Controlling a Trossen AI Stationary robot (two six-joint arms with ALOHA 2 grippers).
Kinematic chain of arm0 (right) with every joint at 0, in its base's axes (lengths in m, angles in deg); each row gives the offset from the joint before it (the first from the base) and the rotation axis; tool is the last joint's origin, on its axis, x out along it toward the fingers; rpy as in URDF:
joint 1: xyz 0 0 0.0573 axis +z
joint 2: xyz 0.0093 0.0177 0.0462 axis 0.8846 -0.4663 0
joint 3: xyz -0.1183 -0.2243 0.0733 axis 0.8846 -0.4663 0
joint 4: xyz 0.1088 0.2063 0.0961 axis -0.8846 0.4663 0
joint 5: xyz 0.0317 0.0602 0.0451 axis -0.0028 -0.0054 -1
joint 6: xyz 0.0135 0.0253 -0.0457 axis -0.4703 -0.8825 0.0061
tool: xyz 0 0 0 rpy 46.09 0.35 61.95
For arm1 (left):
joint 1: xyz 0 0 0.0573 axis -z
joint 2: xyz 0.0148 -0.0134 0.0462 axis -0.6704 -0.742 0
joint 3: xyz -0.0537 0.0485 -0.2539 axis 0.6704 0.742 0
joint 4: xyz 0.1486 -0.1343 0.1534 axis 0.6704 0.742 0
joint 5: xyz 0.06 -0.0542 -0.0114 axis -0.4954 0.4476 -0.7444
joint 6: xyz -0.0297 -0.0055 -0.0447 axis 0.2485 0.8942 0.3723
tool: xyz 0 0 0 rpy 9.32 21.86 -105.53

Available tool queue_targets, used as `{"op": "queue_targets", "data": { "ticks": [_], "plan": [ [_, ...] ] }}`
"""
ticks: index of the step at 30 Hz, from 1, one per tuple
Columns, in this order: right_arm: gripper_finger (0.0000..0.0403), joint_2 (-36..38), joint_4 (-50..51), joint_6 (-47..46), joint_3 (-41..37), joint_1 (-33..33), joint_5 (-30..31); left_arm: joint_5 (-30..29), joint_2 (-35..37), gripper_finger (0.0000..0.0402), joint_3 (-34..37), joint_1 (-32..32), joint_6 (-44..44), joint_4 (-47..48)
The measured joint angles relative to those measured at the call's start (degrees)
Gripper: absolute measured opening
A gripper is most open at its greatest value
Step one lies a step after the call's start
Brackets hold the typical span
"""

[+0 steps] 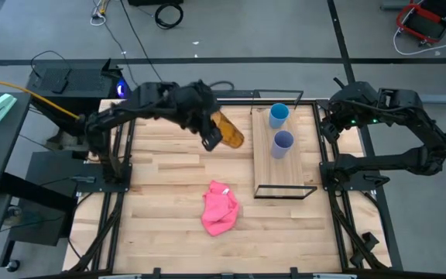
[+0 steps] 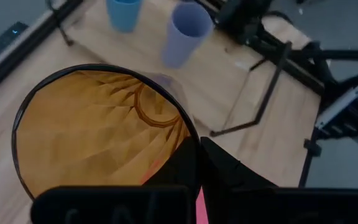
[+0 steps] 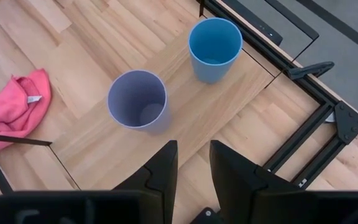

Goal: Stack small to large cups/mugs on shelf
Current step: Put the brown cup on the shelf

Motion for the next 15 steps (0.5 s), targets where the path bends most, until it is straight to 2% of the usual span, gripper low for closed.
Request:
{"op": "queue_targets", "data": {
  "ticks": [15],
  "plan": [
    [0.0101, -5.00, -0.54, 3.26, -0.01, 0.03, -0.08, -0.34, -12.93, 0.0012, -0.12, 5.68, 0.56, 3.88]
  ]
}}
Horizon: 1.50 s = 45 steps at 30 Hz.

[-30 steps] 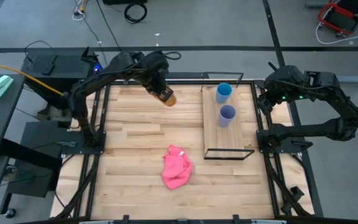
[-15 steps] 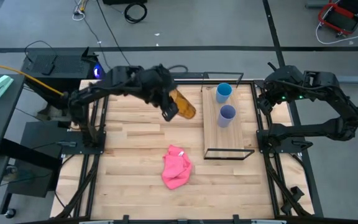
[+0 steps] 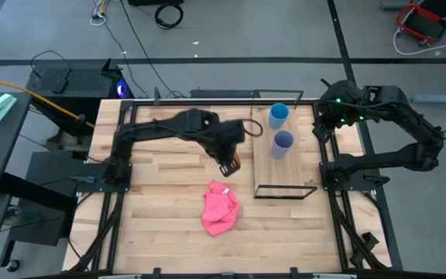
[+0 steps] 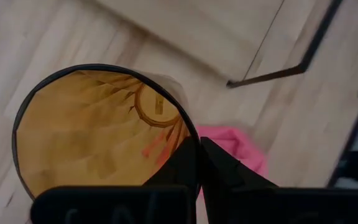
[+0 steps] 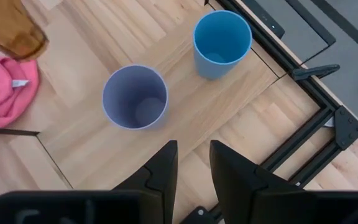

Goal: Stack small to large cups/mugs on shelf
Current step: Put the brown cup on the shelf

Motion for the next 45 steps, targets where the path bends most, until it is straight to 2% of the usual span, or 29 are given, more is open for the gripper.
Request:
{"op": "queue_targets", "data": {
  "ticks": [10, 25, 31, 45],
  "plan": [
    [0.0101, -2.61, -0.56, 2.67, 0.00, 0.00, 0.10, -3.03, -6.89, 0.0012, 0.07, 0.27, -1.59, 0.14],
    [0.0101, -2.73, -2.04, 2.72, 0.00, 0.00, 0.10, -5.25, -9.42, 0.0012, -0.02, 1.25, -3.62, -4.23],
    [0.0101, -2.73, -2.04, 2.72, 0.00, 0.00, 0.10, -5.24, -10.16, 0.0012, -0.06, 2.58, -7.41, -4.89],
    [0.0101, -2.69, -2.00, 2.70, 0.00, 0.00, 0.10, -2.51, -11.95, 0.0012, 0.02, 3.11, -8.63, -4.98]
  ]
}}
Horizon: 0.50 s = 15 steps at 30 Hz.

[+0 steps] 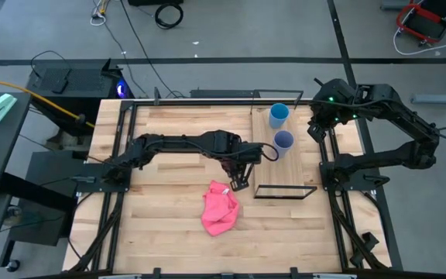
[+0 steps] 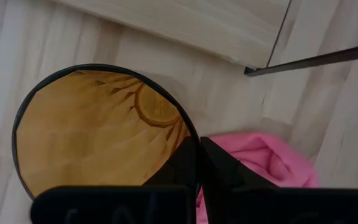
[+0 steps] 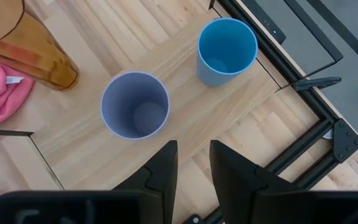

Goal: Stack small to large cups/mugs on shelf
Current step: Put the brown cup on the shelf

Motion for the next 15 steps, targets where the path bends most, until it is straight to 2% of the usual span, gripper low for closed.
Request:
{"op": "queue_targets", "data": {
  "ticks": [15],
  "plan": [
    [0.0101, 0.02, 0.02, 0.00, 0.00, 0.00, 0.00, 0.56, -1.51, 0.0022, -0.04, -0.02, 0.02, 0.68]
  ]
}}
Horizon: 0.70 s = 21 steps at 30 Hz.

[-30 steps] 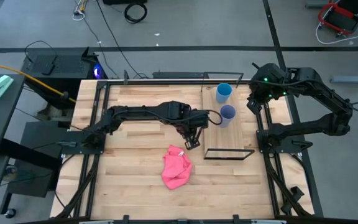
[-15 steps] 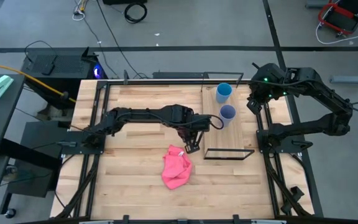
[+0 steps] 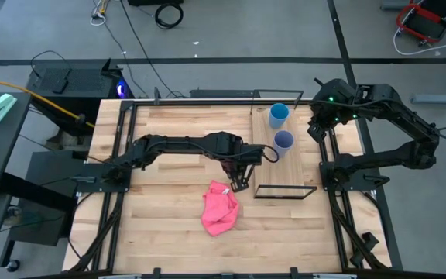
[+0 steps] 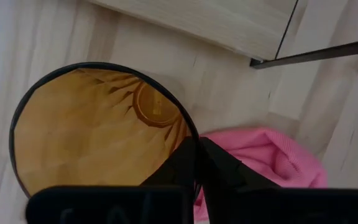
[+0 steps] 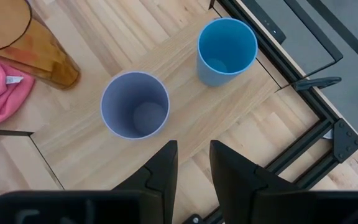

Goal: Stack small to large cups/mugs on shelf
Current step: Put the brown cup on the shelf

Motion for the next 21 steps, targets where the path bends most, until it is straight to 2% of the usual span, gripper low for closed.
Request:
{"op": "queue_targets", "data": {
  "ticks": [7, 21],
  "plan": [
    [0.0101, 0.00, 0.01, -0.01, 0.00, -0.01, -0.02, 3.80, -0.04, 0.0040, 0.02, 0.00, -0.01, -1.57],
    [0.0101, 0.00, 0.24, 0.00, 0.00, 0.00, -0.02, 4.63, -0.04, 0.0088, 0.00, 0.02, 0.81, -4.52]
  ]
}}
